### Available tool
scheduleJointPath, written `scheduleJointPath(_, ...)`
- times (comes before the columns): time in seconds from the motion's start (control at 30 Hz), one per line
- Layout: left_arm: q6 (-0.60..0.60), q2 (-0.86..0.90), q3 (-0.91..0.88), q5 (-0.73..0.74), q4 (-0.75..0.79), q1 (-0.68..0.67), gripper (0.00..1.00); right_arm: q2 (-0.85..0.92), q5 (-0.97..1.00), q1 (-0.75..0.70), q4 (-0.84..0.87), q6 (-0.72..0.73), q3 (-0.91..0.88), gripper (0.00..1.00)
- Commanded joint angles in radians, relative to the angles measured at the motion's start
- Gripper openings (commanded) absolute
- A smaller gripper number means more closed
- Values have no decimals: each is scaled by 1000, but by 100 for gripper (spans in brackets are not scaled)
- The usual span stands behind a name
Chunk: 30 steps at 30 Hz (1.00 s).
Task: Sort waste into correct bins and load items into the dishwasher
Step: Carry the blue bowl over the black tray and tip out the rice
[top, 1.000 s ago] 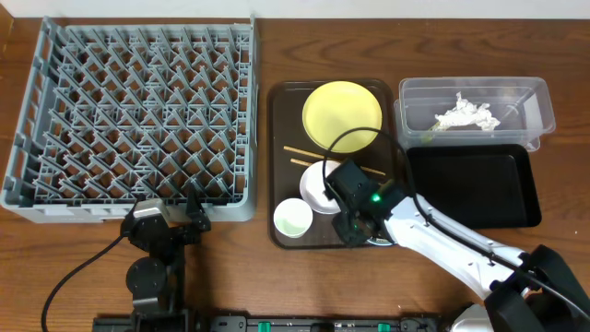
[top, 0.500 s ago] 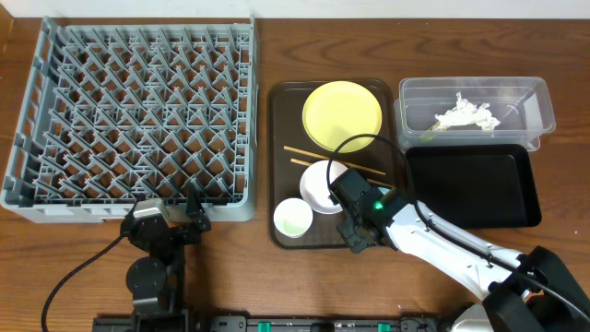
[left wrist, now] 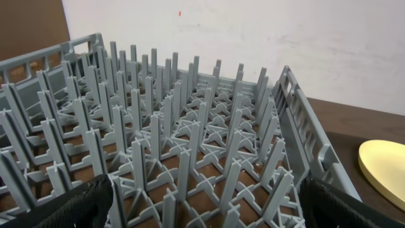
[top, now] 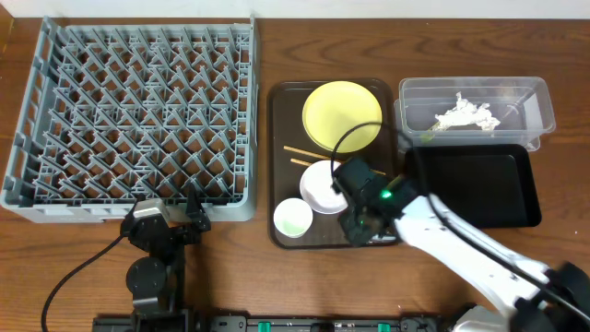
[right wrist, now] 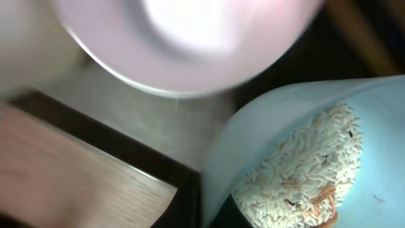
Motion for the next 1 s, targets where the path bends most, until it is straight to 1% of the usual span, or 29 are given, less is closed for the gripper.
scheduleJointPath(0.0,13,-3,-25,-12,-26,2,95,-103,-48,-58,-18,6,62,1)
scheduleJointPath(0.1,13,-3,-25,-12,-26,2,95,-167,-102,-135,-24,-10,63,1)
scheduleJointPath(0.23,13,-3,-25,-12,-26,2,95,-220,-219,-296,-26,-65,63,1)
scheduleJointPath(0.33,13,-3,-25,-12,-26,2,95,-222,-339,-425,-23,-127,63,1)
scheduleJointPath(0.4,13,-3,-25,-12,-26,2,95,-216,-439,-539,-21,-188,62,1)
scheduleJointPath(0.43,13,-3,-25,-12,-26,2,95,-214,-461,-570,-21,-206,61,1)
scheduleJointPath(0.47,13,-3,-25,-12,-26,2,95,-204,-512,-652,-21,-241,60,1)
scheduleJointPath(0.53,13,-3,-25,-12,-26,2,95,-191,-574,-720,-15,-269,55,1)
scheduleJointPath(0.77,13,-3,-25,-12,-26,2,95,-103,-845,-901,-11,-409,35,1)
scheduleJointPath(0.9,13,-3,-25,-12,-26,2,95,-31,-1035,-974,-16,-508,35,1)
scheduleJointPath(0.97,13,-3,-25,-12,-26,2,95,1,-1096,-1000,-16,-531,35,1)
